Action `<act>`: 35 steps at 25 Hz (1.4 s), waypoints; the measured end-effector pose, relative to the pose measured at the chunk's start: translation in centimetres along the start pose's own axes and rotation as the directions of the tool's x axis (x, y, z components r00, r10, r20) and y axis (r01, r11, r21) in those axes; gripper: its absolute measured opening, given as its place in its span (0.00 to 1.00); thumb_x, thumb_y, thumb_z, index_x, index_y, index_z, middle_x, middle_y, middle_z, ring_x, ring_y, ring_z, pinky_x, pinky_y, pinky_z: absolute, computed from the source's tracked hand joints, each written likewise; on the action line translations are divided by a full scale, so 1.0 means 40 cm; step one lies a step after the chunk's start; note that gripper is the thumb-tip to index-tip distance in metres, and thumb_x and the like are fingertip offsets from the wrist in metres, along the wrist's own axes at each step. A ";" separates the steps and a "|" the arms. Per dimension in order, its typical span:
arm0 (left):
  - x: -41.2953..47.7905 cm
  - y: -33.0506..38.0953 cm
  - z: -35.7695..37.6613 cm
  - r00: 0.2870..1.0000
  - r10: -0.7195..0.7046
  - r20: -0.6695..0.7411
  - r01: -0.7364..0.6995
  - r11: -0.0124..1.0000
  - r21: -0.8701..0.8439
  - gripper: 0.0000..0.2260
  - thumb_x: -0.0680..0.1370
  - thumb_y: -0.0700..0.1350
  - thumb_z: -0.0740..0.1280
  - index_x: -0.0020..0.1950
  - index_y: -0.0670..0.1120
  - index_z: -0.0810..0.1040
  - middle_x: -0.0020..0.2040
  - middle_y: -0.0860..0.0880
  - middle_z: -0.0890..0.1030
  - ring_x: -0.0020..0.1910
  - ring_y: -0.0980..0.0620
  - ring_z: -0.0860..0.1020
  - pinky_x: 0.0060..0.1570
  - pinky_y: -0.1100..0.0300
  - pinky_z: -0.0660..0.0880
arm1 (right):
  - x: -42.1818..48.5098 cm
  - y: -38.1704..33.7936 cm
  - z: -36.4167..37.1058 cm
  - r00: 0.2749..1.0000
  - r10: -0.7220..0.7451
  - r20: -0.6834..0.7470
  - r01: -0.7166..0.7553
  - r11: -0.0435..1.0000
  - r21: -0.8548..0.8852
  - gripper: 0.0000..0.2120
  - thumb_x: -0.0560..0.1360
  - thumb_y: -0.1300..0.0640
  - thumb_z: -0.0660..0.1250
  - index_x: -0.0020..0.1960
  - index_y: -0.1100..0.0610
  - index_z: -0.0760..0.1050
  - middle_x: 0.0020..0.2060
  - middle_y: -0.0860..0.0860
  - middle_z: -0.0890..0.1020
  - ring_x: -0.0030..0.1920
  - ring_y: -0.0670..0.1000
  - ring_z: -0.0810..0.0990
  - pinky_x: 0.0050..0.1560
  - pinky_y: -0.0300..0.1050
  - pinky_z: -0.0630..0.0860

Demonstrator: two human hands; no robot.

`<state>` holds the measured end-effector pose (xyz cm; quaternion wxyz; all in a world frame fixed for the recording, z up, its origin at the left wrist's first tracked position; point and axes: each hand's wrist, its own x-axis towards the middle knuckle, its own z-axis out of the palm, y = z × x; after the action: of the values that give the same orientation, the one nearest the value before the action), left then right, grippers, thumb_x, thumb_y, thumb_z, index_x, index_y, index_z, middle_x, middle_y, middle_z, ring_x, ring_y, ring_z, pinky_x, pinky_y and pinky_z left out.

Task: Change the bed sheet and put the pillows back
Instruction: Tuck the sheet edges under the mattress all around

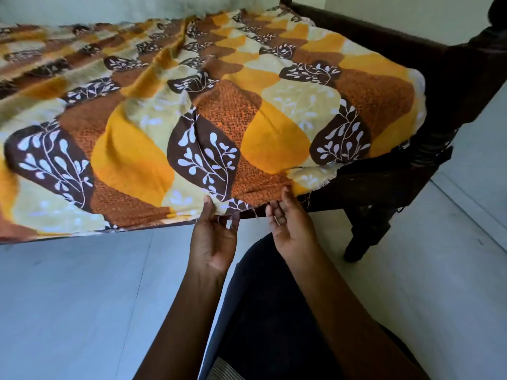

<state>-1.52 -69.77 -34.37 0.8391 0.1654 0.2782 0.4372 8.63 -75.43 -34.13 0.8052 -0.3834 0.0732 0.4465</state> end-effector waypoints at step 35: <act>-0.075 0.025 0.072 0.982 0.053 0.183 -0.174 0.644 0.745 0.10 0.78 0.45 0.64 0.40 0.43 0.79 0.32 0.49 0.79 0.29 0.56 0.76 0.30 0.67 0.75 | 0.052 -0.045 -0.024 0.962 -0.196 0.191 0.246 0.314 -0.917 0.17 0.80 0.55 0.54 0.33 0.52 0.66 0.29 0.49 0.67 0.32 0.48 0.66 0.39 0.45 0.65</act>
<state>-1.81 -71.78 -30.59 0.6819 0.5488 0.3629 0.3196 11.49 -75.26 -34.78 0.4964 -0.7695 -0.2651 0.3019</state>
